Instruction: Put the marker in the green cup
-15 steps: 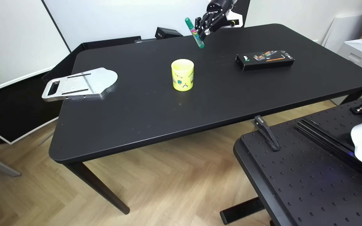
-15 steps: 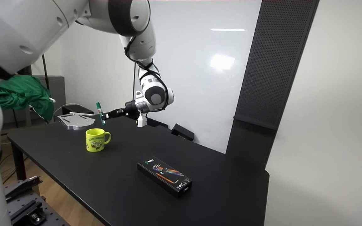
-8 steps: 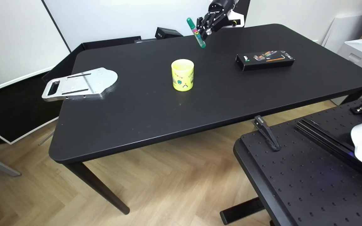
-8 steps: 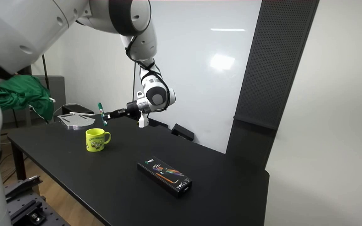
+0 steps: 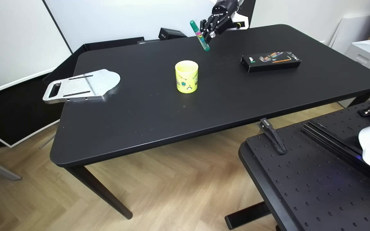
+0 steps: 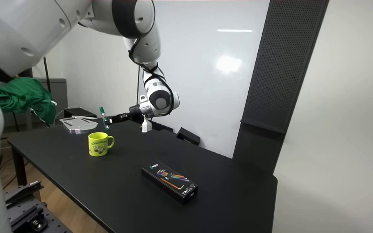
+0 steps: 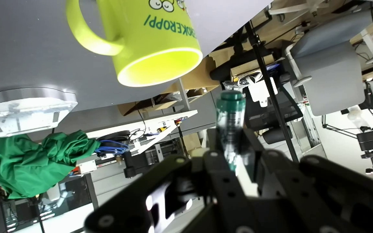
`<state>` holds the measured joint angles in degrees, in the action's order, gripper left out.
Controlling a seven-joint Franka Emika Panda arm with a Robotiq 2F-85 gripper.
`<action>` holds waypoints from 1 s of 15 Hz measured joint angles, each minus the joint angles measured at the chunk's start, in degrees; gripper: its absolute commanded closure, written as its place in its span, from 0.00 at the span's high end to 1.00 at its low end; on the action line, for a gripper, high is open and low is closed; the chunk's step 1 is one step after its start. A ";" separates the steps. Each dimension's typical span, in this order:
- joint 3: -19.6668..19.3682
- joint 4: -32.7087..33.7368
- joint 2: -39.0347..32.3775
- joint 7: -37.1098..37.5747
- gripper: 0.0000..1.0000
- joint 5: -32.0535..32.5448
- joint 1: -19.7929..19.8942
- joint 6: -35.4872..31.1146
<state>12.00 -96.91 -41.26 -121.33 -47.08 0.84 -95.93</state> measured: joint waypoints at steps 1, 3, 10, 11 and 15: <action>0.01 0.12 -0.25 -0.10 0.05 0.00 -0.27 -0.03; 0.03 0.30 -0.71 -0.30 0.05 0.01 -0.92 -0.16; 0.22 2.75 -3.41 -2.03 0.05 0.55 -3.23 -0.21; 0.24 3.26 -3.93 -2.58 0.05 0.95 -3.52 -0.22; 0.39 5.87 -6.09 -4.84 0.05 1.78 -4.33 -0.33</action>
<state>12.39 -91.04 -47.34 -126.17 -45.30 -3.49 -96.25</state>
